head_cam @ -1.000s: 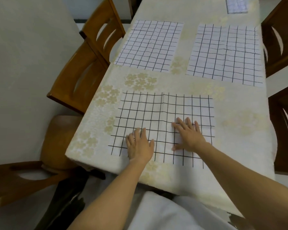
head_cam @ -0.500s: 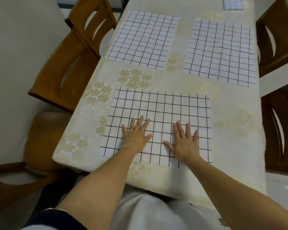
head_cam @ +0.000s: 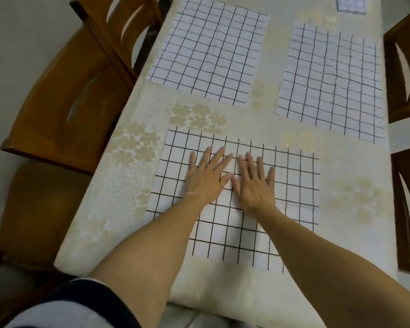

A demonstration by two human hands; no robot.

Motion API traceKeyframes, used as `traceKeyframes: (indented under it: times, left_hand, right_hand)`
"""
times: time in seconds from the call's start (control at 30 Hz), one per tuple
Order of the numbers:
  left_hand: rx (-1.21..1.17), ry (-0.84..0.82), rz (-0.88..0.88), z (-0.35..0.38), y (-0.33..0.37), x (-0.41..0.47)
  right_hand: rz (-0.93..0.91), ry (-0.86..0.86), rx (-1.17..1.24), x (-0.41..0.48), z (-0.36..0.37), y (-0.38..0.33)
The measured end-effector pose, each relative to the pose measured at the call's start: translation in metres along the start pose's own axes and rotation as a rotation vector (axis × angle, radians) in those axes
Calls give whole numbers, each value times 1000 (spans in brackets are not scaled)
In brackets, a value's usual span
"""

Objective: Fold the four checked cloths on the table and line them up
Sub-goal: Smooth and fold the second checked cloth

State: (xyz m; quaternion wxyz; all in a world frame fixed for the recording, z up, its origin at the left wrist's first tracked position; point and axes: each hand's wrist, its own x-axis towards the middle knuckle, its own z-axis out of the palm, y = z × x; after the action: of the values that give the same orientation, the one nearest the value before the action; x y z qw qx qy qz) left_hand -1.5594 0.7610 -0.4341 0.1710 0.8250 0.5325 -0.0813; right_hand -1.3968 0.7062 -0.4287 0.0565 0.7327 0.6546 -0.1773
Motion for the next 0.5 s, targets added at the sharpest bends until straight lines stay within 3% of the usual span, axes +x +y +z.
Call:
traceKeyframes:
  times: [0.5]
  left_hand:
    - [61, 88, -11, -4, -18, 21]
  right_hand:
    - [111, 42, 33, 24, -7, 9]
